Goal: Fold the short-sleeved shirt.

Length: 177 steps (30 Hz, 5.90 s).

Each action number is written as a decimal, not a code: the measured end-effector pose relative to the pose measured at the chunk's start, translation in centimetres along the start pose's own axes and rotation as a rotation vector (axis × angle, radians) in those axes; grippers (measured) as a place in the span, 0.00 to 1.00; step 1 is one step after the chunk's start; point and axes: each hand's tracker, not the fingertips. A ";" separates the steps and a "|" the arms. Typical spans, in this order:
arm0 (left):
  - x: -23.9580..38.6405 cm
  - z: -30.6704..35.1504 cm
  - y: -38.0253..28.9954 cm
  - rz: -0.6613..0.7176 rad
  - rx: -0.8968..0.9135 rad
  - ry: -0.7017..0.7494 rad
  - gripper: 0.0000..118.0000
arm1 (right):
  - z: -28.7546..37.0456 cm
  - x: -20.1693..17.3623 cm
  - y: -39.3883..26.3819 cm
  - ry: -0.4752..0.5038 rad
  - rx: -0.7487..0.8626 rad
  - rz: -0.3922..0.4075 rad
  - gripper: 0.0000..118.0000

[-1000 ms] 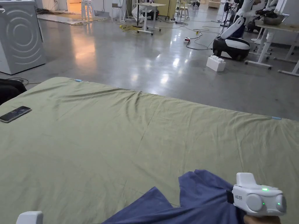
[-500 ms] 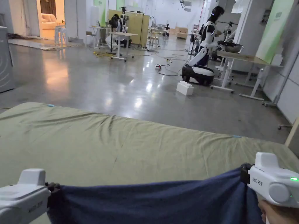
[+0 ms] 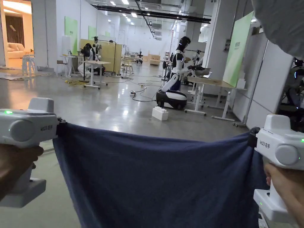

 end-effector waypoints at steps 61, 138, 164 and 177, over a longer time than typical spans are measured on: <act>-5.5 11.2 -18.4 0.029 -0.077 -0.008 0.05 | 15.7 -2.7 -15.8 0.094 -0.162 0.126 0.04; -2.0 13.0 -30.4 0.043 -0.260 0.024 0.01 | 17.2 -13.2 -24.7 0.066 -0.023 -0.010 0.00; -6.9 14.3 -43.5 0.166 -0.876 0.118 0.55 | 17.5 -13.9 -29.1 0.128 -0.199 0.032 0.00; -5.4 14.2 -42.5 0.090 -0.840 0.067 0.08 | 18.1 -14.2 -30.3 0.154 -0.234 0.044 0.00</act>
